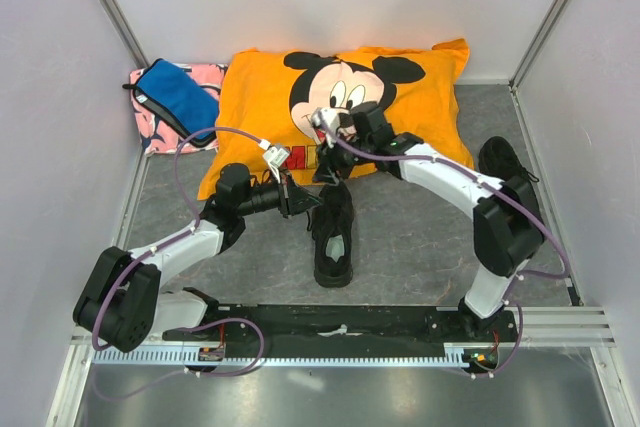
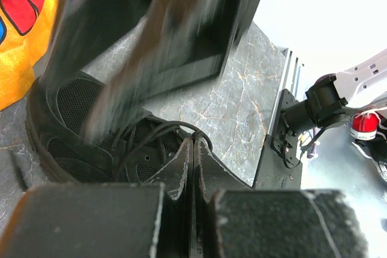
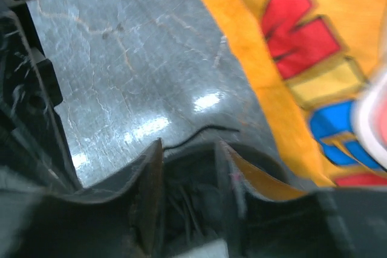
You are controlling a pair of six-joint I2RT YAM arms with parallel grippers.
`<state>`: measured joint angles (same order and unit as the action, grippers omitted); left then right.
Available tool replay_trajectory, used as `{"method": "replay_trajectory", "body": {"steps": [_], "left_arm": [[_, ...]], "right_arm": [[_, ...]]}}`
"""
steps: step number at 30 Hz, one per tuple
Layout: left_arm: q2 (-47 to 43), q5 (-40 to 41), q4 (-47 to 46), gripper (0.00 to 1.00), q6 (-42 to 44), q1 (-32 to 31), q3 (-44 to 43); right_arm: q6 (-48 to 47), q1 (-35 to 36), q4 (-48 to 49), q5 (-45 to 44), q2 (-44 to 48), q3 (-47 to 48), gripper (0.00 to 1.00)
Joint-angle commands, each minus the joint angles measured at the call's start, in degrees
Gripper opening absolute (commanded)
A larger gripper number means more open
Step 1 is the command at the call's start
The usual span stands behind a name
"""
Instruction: Tie the shoes
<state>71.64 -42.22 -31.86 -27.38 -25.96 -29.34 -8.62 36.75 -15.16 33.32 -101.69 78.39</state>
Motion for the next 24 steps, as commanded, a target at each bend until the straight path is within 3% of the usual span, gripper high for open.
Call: {"method": "replay_trajectory", "body": {"steps": [1, 8, 13, 24], "left_arm": [[0.9, 0.0, -3.7, 0.01, -0.3, 0.4, -0.4], [2.5, -0.5, -4.4, 0.01, -0.9, 0.4, -1.8], [3.2, -0.9, -4.4, 0.02, -1.0, 0.4, -2.2], [3.4, -1.5, -4.5, 0.02, -0.7, 0.3, -2.6]], "right_arm": [[3.3, -5.1, -2.6, 5.7, 7.5, -0.9, 0.42], [4.0, -6.5, -2.0, 13.4, 11.5, -8.3, 0.39], [5.8, -5.1, 2.1, 13.9, 11.5, -12.4, 0.31], [5.1, -3.6, 3.1, 13.6, 11.0, -12.9, 0.31]]}}
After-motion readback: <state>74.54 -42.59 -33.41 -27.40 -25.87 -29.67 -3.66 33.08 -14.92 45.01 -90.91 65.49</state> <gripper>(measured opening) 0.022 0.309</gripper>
